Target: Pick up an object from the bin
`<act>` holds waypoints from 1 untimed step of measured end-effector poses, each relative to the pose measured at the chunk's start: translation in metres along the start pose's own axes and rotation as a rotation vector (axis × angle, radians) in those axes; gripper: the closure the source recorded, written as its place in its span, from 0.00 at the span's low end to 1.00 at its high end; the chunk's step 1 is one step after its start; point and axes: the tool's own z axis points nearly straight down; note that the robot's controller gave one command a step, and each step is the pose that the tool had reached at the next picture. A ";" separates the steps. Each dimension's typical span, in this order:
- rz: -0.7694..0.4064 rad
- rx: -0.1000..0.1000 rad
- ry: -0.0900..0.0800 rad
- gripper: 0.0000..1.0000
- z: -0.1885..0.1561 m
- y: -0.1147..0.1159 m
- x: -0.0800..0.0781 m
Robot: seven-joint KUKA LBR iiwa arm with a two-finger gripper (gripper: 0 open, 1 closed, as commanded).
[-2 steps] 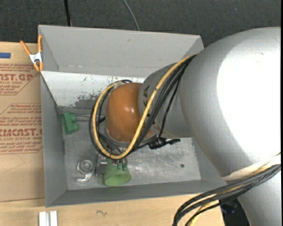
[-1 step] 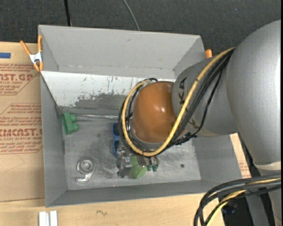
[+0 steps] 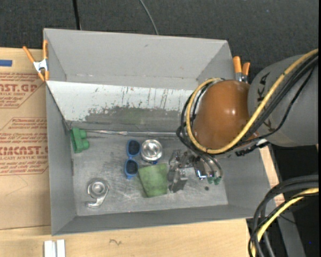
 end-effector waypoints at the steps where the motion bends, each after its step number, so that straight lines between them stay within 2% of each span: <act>1: -0.007 -0.001 0.003 0.00 0.002 0.005 0.001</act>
Offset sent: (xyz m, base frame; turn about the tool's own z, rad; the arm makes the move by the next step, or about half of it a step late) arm 0.0000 0.0000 0.0000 0.0000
